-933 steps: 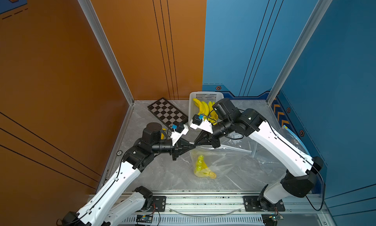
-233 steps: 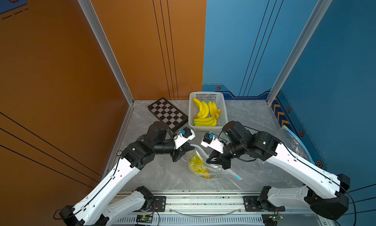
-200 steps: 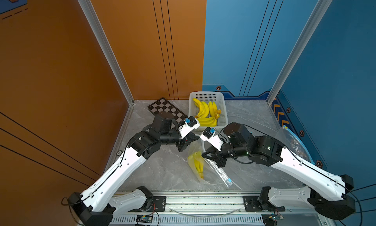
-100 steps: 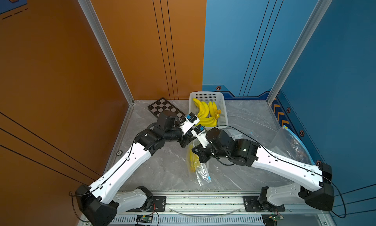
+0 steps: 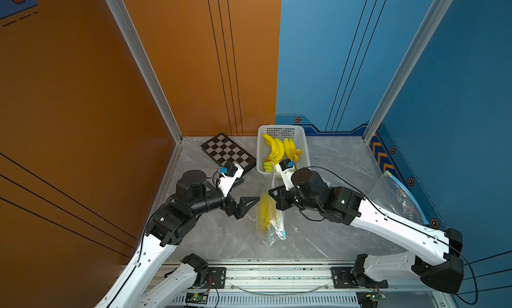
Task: Open the zip-top bag and take out the banana
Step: Open the zipper of the food storage bag at the center of the board.
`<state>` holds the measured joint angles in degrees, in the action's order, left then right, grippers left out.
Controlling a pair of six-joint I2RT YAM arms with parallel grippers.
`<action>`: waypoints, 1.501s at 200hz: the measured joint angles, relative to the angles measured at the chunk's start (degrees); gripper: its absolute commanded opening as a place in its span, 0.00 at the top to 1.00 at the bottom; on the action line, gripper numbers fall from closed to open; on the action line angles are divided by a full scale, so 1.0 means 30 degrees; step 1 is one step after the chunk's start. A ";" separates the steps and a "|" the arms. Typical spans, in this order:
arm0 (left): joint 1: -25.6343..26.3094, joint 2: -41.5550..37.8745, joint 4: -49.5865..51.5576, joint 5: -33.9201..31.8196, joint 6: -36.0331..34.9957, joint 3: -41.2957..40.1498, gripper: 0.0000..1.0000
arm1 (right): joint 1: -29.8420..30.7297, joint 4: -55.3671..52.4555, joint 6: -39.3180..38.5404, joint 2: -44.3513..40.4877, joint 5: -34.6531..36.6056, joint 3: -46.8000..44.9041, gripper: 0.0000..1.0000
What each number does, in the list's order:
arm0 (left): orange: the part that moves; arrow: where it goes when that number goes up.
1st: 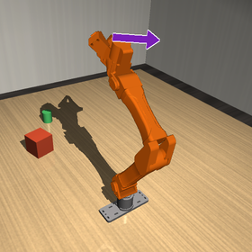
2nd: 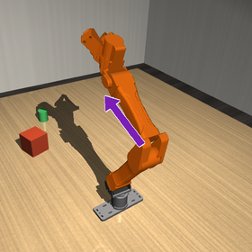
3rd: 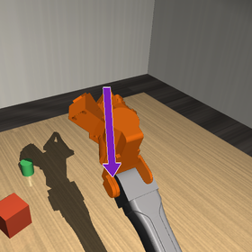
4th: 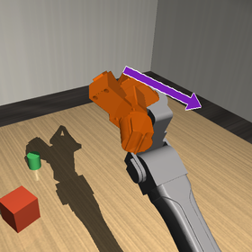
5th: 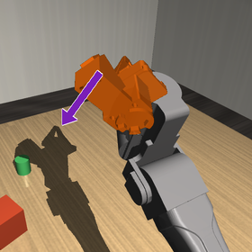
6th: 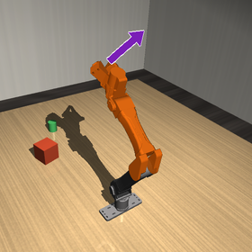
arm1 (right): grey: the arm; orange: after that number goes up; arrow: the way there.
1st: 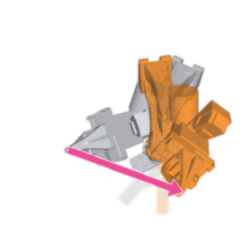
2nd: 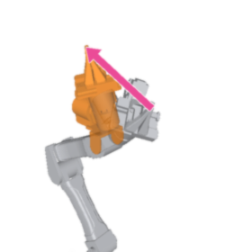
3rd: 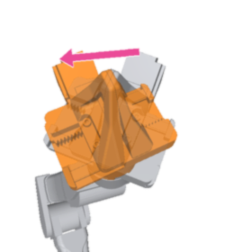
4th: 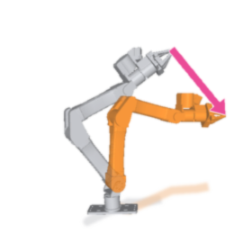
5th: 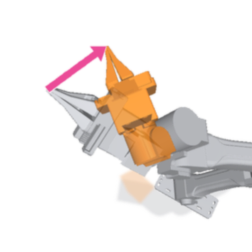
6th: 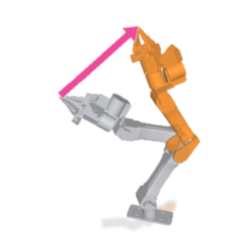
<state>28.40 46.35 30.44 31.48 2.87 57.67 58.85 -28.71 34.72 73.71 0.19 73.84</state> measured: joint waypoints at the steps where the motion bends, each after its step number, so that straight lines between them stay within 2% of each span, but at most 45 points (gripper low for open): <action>1: 0.0015 0.0000 0.0007 0.0029 0.0044 -0.0044 0.02 | 0.0007 0.0000 0.0015 0.0000 0.0000 0.0000 1.00; 34: 0.0998 0.0743 0.0525 0.1035 0.1712 -0.1428 0.02 | 0.0211 0.0007 0.0029 0.0000 0.0015 0.0000 1.00; 81: 0.2040 0.1880 0.0670 0.1654 0.3082 -0.1566 0.04 | 0.0663 0.0007 0.0022 0.0087 0.0029 0.0000 1.00; 91: 0.2062 0.2098 0.0663 0.1698 0.3249 -0.1566 0.12 | 0.0736 0.0015 0.0022 0.0109 0.0029 0.0000 1.00; 98: 0.2062 0.2229 0.0648 0.1756 0.3461 -0.1566 0.23 | 0.0780 0.0015 0.0022 0.0109 0.0029 0.0000 1.00; 132: 0.2164 0.2973 0.0226 0.2193 0.4401 -0.1566 0.56 | 0.0889 0.0022 0.0015 0.0138 0.0036 0.0007 1.00; 137: 0.2186 0.3118 0.0153 0.2251 0.4466 -0.1559 0.64 | 0.0896 0.0022 0.0015 0.0146 0.0036 0.0007 1.00; 145: 0.2186 0.3315 0.0036 0.2317 0.4641 -0.1559 0.86 | 0.0925 0.0022 0.0015 0.0168 0.0036 0.0007 1.00; 153: 0.2178 0.3541 -0.0087 0.2404 0.4918 -0.1559 1.00 | 0.0954 0.0022 0.0015 0.0197 0.0036 0.0007 1.00; 170: 0.2178 0.3942 -0.0313 0.2572 0.5034 -0.1545 1.00 | 0.0998 0.0015 0.0015 0.0248 0.0036 0.0007 1.00; 178: 0.2178 0.4007 -0.0364 0.2594 0.5166 -0.1545 1.00 | 0.0998 0.0007 0.0015 0.0270 0.0036 0.0007 0.95; 193: 0.2171 0.3942 -0.0364 0.2579 0.5224 -0.1545 1.00 | 0.0991 0.0022 0.0044 0.0262 0.0029 0.0007 0.81; 207: 0.2062 0.3759 -0.0364 0.2572 0.5224 -0.1545 1.00 | 0.0889 0.0073 0.0095 0.0211 0.0000 -0.0007 0.60; 222: 0.1894 0.3402 -0.0364 0.2594 0.5217 -0.1552 1.00 | 0.0605 0.0146 0.0160 -0.0117 -0.0138 -0.0219 0.45; 235: 0.1668 0.3045 -0.0364 0.2616 0.5217 -0.1559 1.00 | -0.0015 0.0131 0.0124 -0.0758 -0.0357 -0.0619 0.42; 275: 0.0597 0.2208 -0.0350 0.3410 0.5195 -0.1916 1.00 | -0.3883 -0.0073 -0.0255 -0.4386 -0.1785 -0.2550 0.45; 300: 0.0408 0.1887 -0.0189 0.4073 0.4962 -0.2120 1.00 | -0.5785 -0.0080 -0.1326 -0.6084 -0.4175 -0.3927 0.42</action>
<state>29.63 52.01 29.87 43.70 17.76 51.31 41.50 -28.95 30.74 55.46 -12.34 62.06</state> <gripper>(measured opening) 0.049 0.561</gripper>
